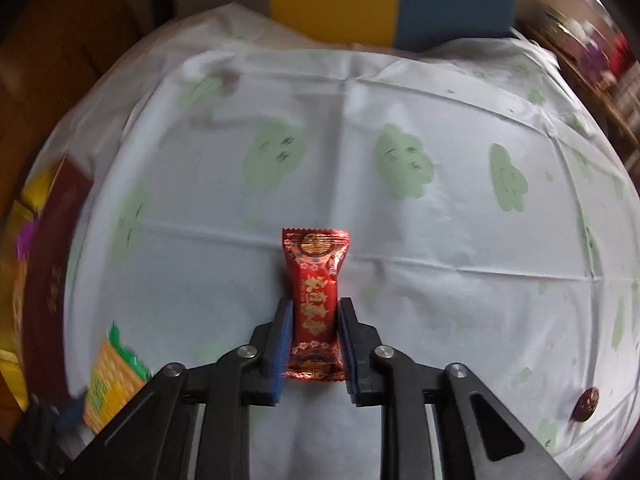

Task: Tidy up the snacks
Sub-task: 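Move the right gripper to the red wrapped candy bar and grasp it, then lift the cracker pack with the left gripper while the right gripper holds the red bar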

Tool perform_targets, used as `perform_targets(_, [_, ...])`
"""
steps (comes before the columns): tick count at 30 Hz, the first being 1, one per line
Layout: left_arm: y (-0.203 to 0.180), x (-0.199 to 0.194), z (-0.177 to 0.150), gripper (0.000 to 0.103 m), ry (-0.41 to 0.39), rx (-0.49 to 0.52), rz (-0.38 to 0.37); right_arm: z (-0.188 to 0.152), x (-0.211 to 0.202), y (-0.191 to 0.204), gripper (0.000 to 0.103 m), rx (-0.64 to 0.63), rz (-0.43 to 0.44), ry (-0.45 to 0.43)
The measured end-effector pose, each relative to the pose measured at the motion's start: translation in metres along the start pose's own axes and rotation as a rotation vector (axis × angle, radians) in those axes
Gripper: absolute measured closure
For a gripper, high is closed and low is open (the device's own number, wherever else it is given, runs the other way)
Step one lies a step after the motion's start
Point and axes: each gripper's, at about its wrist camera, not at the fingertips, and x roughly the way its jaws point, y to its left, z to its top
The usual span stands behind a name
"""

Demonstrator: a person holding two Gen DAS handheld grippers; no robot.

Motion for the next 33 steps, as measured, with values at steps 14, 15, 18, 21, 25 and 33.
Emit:
perform_targets(14, [-0.001, -0.001, -0.002, 0.042, -0.001, -0.023, 0.011, -0.073, -0.021, 0.01, 0.078, -0.204, 0.118, 0.049])
perform_targets(15, [-0.001, -0.001, -0.002, 0.042, -0.001, -0.024, 0.012, -0.073, -0.022, 0.008, 0.078, -0.2, 0.123, 0.05])
perform_targets(18, [-0.002, -0.001, -0.002, 0.042, -0.001, -0.02, 0.023, -0.072, -0.021, 0.005, 0.078, -0.22, 0.113, 0.039])
perform_targets(21, [-0.002, -0.001, -0.002, 0.042, 0.003, -0.024, 0.027, -0.076, -0.023, 0.011, 0.078, -0.252, 0.085, 0.034])
perform_targets(25, [-0.002, -0.001, 0.0, 0.042, 0.01, -0.025, 0.032, -0.08, -0.022, 0.025, 0.077, -0.283, 0.051, 0.036])
perform_targets(33, [-0.005, -0.003, -0.002, 0.048, -0.004, -0.017, 0.04, -0.087, -0.025, 0.043, 0.077, -0.363, 0.005, 0.02])
